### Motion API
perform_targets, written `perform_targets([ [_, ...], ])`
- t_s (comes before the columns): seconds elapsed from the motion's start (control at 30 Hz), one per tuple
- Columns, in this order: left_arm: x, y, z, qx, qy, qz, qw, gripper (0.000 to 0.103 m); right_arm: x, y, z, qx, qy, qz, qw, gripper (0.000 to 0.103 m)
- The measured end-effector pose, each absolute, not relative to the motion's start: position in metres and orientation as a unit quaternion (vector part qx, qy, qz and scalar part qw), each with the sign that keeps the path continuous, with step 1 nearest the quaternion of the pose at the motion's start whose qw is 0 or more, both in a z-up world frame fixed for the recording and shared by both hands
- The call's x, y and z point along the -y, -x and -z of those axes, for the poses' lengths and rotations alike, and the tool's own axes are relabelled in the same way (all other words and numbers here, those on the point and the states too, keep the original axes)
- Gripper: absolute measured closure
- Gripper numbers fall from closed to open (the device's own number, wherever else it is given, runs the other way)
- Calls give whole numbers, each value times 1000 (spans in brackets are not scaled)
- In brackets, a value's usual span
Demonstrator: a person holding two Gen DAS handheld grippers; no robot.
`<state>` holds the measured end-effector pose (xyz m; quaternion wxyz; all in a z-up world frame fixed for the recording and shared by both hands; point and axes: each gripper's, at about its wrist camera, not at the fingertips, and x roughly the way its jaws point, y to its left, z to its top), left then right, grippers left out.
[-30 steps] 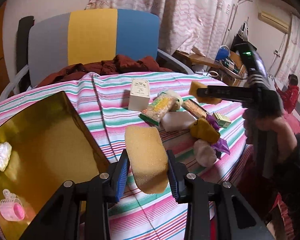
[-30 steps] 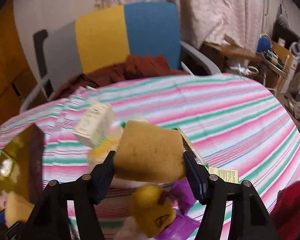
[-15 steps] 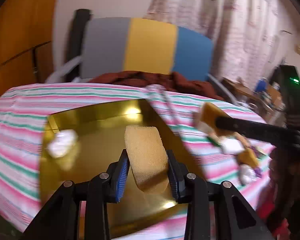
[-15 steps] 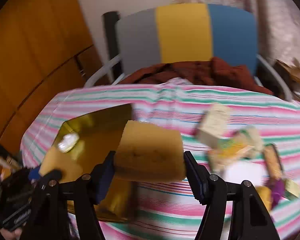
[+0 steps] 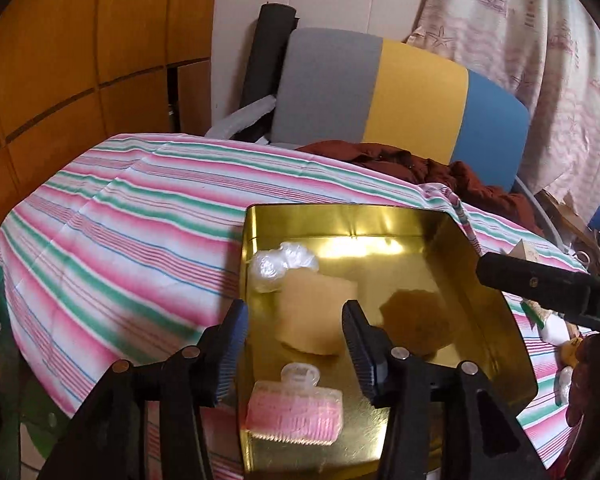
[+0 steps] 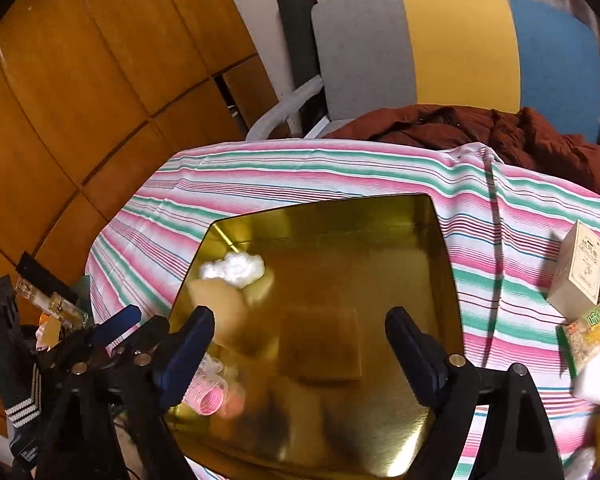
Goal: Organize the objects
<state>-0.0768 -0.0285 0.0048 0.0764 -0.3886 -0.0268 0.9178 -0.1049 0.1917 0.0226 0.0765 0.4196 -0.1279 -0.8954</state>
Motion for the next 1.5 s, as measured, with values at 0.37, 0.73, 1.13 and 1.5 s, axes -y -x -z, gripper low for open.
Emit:
perform_targets([
  [0.37, 23, 51, -17, 34, 376, -922, 87, 53, -182, 70, -20, 88, -414, 904, 60, 15],
  [0.73, -1, 32, -22, 1, 369, -923, 110, 53, -187, 39, -22, 77, -391, 916, 44, 13],
  [1.13, -26, 22, -23, -28, 371, -918, 138, 53, -223, 13, -18, 90, -381, 920, 9, 12],
  [1.5, -62, 15, -25, -56, 371, -907, 192, 53, -305, -17, -1, 126, -396, 906, -74, 11],
])
